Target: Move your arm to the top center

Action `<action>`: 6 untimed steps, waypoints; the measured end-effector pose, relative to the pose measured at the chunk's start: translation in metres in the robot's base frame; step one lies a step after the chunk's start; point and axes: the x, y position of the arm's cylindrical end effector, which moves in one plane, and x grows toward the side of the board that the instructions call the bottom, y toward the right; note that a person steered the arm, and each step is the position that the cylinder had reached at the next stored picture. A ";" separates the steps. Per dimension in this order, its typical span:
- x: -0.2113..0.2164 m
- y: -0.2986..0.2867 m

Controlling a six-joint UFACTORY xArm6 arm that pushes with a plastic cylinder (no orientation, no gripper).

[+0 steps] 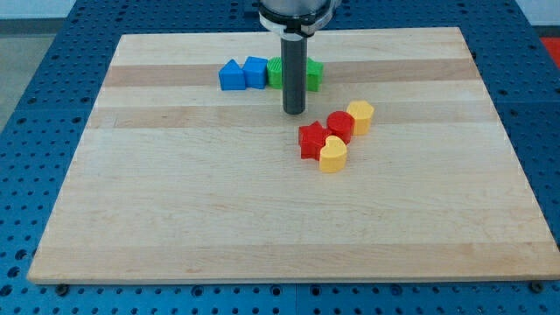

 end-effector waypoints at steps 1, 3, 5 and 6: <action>0.000 0.000; 0.000 0.000; -0.004 0.034; -0.003 0.052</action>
